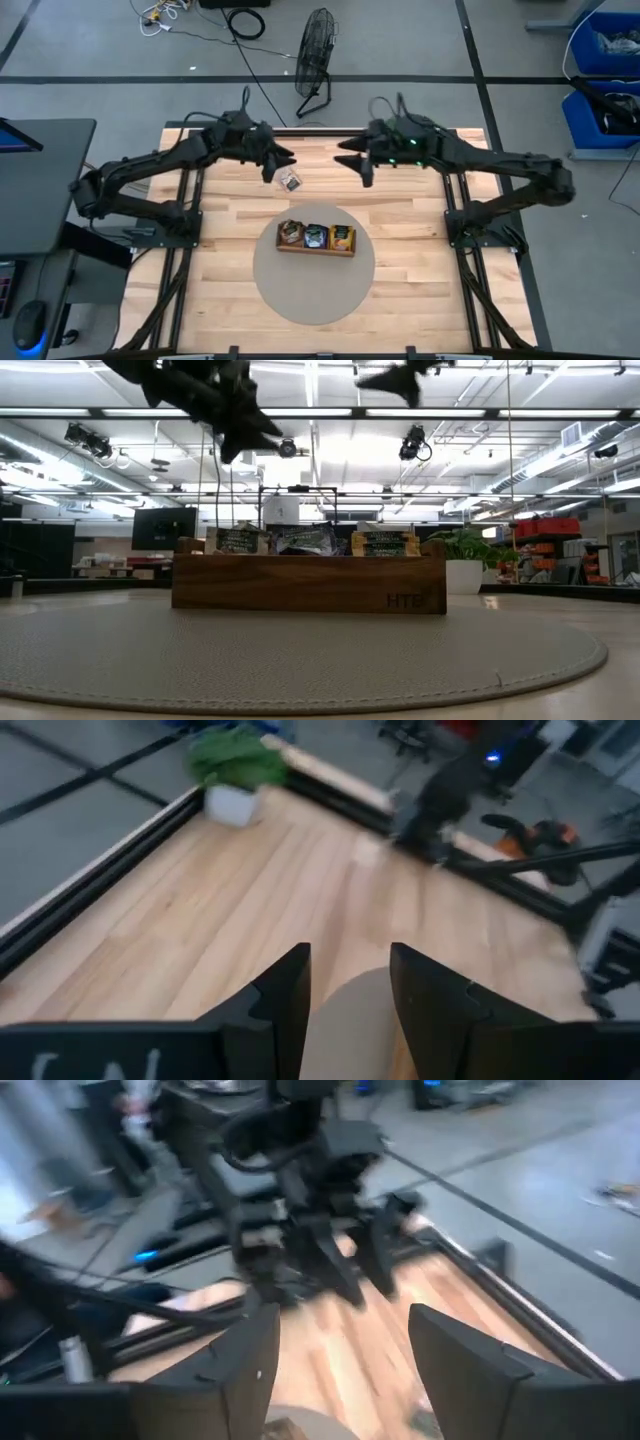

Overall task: Pick & Place Tea
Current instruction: Put the brown tea bag into the left section of the wooden organizer

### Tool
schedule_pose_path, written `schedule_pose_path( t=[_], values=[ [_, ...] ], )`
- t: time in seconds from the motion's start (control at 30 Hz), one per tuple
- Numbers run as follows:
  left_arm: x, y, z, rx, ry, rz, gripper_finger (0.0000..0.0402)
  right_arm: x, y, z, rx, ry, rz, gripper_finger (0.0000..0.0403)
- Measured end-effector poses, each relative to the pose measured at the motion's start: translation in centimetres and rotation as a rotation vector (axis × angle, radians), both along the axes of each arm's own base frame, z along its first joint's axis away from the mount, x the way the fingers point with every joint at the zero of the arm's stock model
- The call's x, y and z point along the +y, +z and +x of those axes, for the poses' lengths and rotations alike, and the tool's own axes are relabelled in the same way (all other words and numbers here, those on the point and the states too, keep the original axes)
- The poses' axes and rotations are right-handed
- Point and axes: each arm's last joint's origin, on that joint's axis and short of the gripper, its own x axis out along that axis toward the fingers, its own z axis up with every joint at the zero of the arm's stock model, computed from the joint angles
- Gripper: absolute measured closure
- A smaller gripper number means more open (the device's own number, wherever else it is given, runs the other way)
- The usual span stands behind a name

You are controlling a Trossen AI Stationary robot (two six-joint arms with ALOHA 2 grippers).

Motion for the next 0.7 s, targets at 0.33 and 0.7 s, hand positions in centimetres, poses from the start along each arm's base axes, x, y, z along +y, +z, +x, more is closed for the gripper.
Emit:
schedule_pose_path(
  t=[0.33, 0.7],
  values=[
    [2.8, -6.4, 1.3, 0.342, 0.047, -0.023, 0.0259, 1.0, -5.0, -5.5, 0.146, -0.192, 0.154, 0.0172],
    [1.2, -11.2, 3.7, 0.585, -0.039, 0.033, 0.0259, 2.1, -10.4, -6.5, 0.248, -0.224, 0.314, 0.0172]
  ],
)
